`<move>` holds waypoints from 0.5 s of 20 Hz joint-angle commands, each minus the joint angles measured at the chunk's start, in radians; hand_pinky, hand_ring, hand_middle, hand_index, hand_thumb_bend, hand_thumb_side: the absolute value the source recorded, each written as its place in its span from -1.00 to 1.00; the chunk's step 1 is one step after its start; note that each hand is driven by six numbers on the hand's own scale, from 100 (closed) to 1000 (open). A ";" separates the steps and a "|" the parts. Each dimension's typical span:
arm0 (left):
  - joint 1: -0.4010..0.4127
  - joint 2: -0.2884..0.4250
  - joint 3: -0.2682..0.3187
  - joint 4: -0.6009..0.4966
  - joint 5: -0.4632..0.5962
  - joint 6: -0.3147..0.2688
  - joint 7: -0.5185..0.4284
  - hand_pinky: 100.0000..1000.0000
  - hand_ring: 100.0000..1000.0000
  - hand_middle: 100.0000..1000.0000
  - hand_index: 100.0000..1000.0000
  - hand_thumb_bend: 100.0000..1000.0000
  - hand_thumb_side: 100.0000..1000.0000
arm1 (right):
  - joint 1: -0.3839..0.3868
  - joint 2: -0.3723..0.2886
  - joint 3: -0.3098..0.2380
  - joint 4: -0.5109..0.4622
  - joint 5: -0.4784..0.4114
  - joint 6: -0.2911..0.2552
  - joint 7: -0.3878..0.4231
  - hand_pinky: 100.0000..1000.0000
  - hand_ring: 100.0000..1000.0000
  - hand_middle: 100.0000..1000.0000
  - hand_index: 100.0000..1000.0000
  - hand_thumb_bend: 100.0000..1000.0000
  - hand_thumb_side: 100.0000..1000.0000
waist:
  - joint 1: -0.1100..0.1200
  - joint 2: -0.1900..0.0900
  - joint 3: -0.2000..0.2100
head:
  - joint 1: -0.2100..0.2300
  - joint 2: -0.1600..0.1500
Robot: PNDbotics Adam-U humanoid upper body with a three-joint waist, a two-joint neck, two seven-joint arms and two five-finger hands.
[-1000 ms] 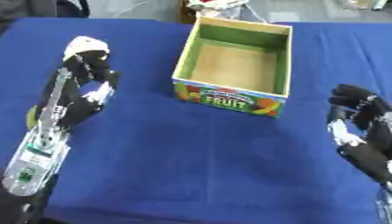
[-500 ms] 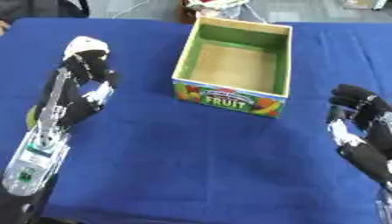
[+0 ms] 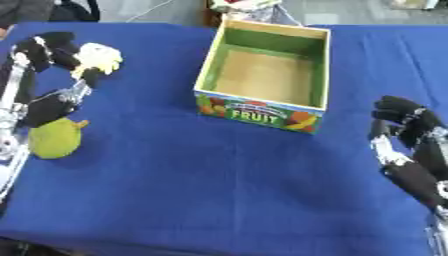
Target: Pick up objects on the table and place them in the box.
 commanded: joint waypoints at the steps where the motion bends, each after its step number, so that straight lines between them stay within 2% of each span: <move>1: 0.020 0.128 0.018 -0.005 -0.071 -0.014 -0.077 0.18 0.10 0.17 0.56 -0.24 -0.33 | -0.003 -0.022 -0.008 -0.014 0.008 -0.002 -0.003 0.41 0.55 0.48 0.62 -1.00 -0.51 | 0.005 -0.021 0.002 | -0.008 -0.003; 6: 0.055 0.255 0.019 0.054 -0.164 -0.033 -0.214 0.28 0.15 0.25 0.58 -0.23 -0.41 | 0.005 -0.032 -0.010 -0.009 0.013 -0.001 -0.006 0.41 0.55 0.48 0.62 -1.00 -0.51 | 0.018 -0.029 0.006 | -0.020 0.003; 10: 0.056 0.324 0.007 0.113 -0.225 -0.044 -0.310 0.33 0.18 0.30 0.60 -0.22 -0.47 | 0.009 -0.037 -0.011 -0.008 0.015 -0.001 -0.007 0.41 0.55 0.48 0.62 -1.00 -0.51 | 0.026 -0.035 0.008 | -0.027 0.006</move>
